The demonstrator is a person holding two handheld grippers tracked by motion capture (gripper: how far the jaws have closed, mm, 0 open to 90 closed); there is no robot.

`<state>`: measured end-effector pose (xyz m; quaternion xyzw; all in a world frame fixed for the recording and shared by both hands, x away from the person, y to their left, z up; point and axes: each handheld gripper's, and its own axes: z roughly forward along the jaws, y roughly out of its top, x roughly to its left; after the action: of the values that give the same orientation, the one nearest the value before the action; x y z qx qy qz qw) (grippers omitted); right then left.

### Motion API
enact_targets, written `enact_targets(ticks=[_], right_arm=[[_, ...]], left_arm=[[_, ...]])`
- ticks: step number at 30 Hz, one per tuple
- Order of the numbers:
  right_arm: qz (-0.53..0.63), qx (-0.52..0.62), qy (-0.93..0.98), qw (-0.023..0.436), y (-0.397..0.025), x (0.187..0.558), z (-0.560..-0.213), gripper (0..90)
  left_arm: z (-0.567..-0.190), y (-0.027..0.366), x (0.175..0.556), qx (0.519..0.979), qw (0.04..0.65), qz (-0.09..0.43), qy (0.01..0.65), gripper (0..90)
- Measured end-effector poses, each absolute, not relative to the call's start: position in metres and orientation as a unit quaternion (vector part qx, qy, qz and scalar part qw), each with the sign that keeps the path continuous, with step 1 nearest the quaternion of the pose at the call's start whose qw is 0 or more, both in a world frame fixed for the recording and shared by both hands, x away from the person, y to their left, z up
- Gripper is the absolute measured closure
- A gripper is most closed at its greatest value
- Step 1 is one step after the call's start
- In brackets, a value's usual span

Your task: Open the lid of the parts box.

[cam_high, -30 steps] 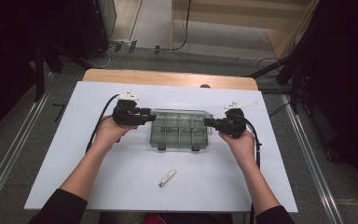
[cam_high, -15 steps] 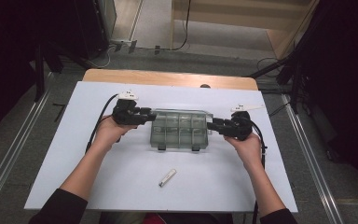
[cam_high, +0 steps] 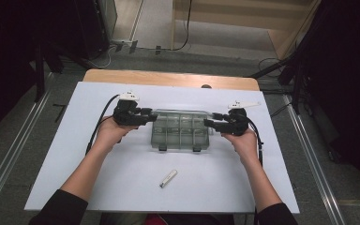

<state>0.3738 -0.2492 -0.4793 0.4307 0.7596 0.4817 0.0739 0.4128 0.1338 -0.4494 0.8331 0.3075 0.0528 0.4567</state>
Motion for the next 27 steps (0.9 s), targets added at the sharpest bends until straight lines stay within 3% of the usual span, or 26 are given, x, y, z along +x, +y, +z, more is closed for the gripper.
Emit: enact_targets(ticks=[27], right_arm=[[0.486,0.425,0.757,0.1,-0.242,0.392,-0.468,50.0]], left_arm=[[-0.45,0.128,0.418,0.817,0.472,0.08,0.321,56.9]])
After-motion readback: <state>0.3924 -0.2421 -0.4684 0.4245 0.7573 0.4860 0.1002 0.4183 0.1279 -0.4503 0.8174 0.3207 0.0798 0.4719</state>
